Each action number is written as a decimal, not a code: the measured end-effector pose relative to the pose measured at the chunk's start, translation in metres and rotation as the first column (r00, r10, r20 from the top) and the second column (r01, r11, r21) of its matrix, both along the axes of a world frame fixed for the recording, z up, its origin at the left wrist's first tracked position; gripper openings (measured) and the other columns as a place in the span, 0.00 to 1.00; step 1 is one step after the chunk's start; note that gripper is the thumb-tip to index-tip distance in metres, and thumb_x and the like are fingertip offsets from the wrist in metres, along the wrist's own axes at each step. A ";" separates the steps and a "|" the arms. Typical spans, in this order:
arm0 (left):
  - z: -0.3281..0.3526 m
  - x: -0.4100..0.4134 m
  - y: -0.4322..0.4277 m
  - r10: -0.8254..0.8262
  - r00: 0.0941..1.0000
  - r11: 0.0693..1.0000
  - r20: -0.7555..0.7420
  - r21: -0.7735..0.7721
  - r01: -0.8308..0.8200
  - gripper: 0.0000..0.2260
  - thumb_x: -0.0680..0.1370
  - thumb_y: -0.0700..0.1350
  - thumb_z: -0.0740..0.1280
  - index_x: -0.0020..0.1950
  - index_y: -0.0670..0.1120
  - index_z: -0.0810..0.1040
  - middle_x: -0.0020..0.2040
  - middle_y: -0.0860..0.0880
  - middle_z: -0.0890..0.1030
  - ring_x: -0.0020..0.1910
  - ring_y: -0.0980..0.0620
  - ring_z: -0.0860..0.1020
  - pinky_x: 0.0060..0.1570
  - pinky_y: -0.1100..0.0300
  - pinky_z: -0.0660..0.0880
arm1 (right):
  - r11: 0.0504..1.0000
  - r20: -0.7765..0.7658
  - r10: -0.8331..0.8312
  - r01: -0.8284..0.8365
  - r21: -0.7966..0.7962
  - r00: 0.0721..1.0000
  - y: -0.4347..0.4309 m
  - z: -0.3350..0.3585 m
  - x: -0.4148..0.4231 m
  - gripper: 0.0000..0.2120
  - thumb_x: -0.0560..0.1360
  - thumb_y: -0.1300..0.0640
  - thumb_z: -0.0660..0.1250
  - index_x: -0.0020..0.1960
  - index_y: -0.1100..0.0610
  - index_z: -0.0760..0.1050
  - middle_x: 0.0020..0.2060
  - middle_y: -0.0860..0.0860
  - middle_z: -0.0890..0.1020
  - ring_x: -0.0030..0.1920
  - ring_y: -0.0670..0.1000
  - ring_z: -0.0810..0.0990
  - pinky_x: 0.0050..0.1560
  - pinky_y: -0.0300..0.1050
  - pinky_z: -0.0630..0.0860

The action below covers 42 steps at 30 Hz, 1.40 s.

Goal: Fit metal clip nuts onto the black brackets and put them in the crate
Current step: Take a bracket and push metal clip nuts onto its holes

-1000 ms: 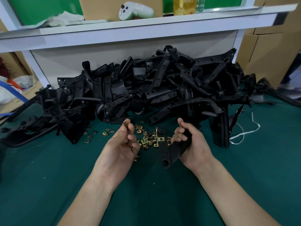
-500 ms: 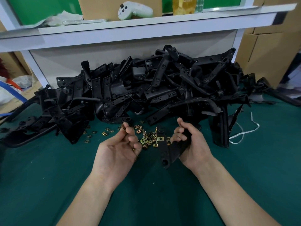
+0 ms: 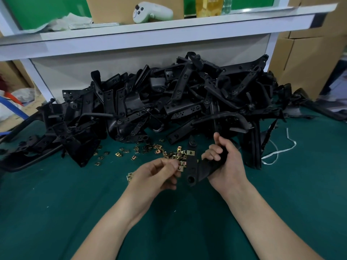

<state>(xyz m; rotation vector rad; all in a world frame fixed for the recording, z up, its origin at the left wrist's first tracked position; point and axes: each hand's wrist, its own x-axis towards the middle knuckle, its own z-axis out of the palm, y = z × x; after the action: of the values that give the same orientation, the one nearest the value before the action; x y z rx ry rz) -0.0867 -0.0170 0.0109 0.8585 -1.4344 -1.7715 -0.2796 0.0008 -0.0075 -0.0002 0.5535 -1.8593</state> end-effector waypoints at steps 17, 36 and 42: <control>0.001 -0.003 0.004 -0.063 0.998 0.997 0.008 0.042 0.063 0.08 0.70 0.52 0.74 0.42 0.48 0.87 0.39 0.48 0.82 0.37 0.54 0.78 0.41 0.62 0.79 | 0.998 0.002 -0.058 0.058 0.004 0.998 0.000 0.003 -0.001 0.15 0.78 0.53 0.67 0.34 0.53 0.73 0.25 0.46 0.65 0.23 0.45 0.61 0.25 0.38 0.66; -0.010 -0.007 0.005 -0.042 0.998 0.999 0.051 0.030 0.041 0.10 0.68 0.53 0.75 0.43 0.48 0.87 0.39 0.50 0.83 0.38 0.55 0.80 0.46 0.62 0.80 | 0.992 -0.076 -0.120 0.122 0.028 0.990 -0.001 0.006 0.001 0.16 0.77 0.53 0.65 0.31 0.52 0.72 0.23 0.46 0.62 0.22 0.45 0.59 0.22 0.38 0.62; -0.012 -0.013 0.013 0.029 0.995 0.999 0.094 -0.046 -0.025 0.16 0.74 0.57 0.69 0.49 0.46 0.84 0.40 0.50 0.83 0.39 0.54 0.79 0.44 0.63 0.79 | 0.990 -0.035 -0.134 0.135 0.031 0.990 -0.001 0.003 -0.002 0.15 0.76 0.53 0.66 0.31 0.52 0.71 0.23 0.46 0.63 0.22 0.45 0.59 0.23 0.39 0.63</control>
<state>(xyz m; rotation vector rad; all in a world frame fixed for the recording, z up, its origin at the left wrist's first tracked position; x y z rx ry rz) -0.0998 -0.0043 -0.0008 0.9446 -1.5105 -1.6922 -0.2814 -0.0001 -0.0042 0.0290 0.6199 -1.9841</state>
